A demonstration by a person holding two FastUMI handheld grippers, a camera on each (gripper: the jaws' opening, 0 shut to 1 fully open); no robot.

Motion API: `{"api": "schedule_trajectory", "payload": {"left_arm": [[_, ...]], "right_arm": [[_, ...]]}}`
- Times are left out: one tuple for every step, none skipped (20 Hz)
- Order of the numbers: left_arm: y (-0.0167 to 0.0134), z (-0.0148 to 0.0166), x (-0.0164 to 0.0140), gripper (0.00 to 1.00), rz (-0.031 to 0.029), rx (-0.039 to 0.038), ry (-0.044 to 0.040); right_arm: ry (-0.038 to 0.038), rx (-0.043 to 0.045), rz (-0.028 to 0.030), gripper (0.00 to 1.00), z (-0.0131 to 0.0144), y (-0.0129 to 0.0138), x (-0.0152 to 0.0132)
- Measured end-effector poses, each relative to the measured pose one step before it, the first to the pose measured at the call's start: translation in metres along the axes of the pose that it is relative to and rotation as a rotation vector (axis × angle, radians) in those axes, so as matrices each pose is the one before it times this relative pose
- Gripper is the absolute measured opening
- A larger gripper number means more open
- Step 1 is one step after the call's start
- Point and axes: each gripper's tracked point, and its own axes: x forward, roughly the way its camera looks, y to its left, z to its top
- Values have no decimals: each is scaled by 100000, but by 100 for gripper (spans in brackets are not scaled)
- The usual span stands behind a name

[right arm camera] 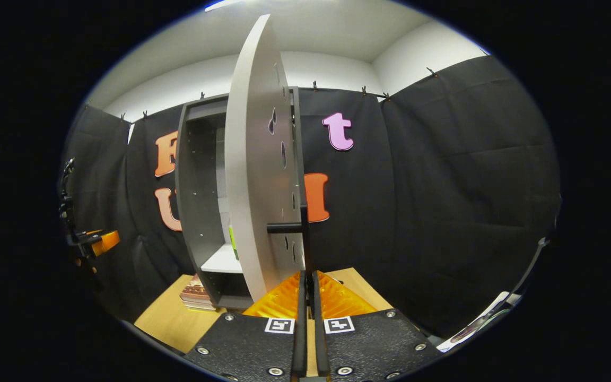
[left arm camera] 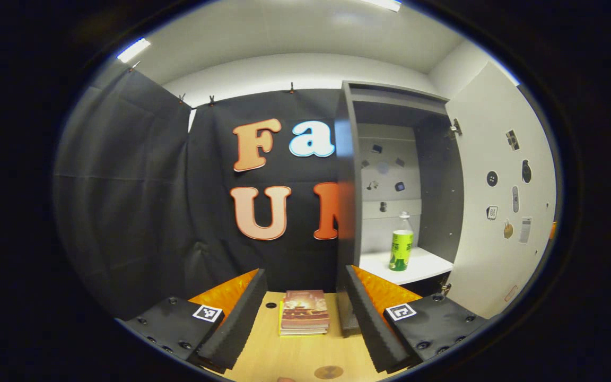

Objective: Open the cabinet door with the right hand, grasp the bottle in the cabinet with the left hand and place it on the coaster, then close the cabinet door with the right hand.

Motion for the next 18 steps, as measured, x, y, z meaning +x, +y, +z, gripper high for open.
{"api": "schedule_trajectory", "payload": {"left_arm": [[-1596, -83, 484, 94, -2083, -274, 462], [-1628, -161, 635, 94, -2221, -394, 654], [-1372, 5, 773, 94, -2014, -50, 335], [-921, 145, 821, 94, -827, -179, -35], [-1000, 18, 804, 94, -1015, -360, 34], [-1600, -86, 1022, 94, -1348, -322, 23], [-1127, -70, 818, 94, -1392, 68, -48], [-662, 203, 797, 94, -516, 384, -529], [-646, 134, 593, 94, -499, 554, -333], [-648, 56, 913, 94, -457, 291, -530], [-612, -128, 762, 95, -373, -111, -735], [-593, -3, 980, 95, -497, -49, -497], [-469, -161, 913, 96, -365, 71, -172], [-719, 4, 941, 96, -660, 64, -648], [-885, 28, 946, 96, -660, 420, -515], [-781, -145, 852, 99, -1002, 413, -336], [-939, -128, 1014, 96, -1327, 477, -64], [-807, -254, 1049, 99, -704, 457, 65]], "right_arm": [[-93, -765, -920, 6, -59, -510, 156], [-141, 199, -723, 6, 45, -313, 22], [-69, 857, -553, 6, 69, -265, -78], [-201, 1051, -732, 6, 69, -83, 47], [-382, 705, -399, 5, 73, -65, -45], [-280, 623, 856, 5, 24, 68, 62], [-193, 1166, 2517, 5, 21, 409, -38], [567, 1837, 3143, 5, -98, 499, -76], [880, 2225, 2740, 5, -185, 531, -47], [432, 2015, 1737, 5, -5, 349, -257], [30, 1160, 182, 6, 80, 10, -115], [-599, 62, -1022, 6, 103, -399, -63], [-898, -341, -1187, 6, 198, -390, 52], [-760, -477, -1275, 6, 131, -466, 102], [-334, -858, -1330, 6, -1, -374, 176], [-251, -1200, -1431, 6, 39, -451, -10], [-210, -1087, -1321, 6, 108, -476, 7], [-73, -442, -837, 6, 148, -470, -89]]}}
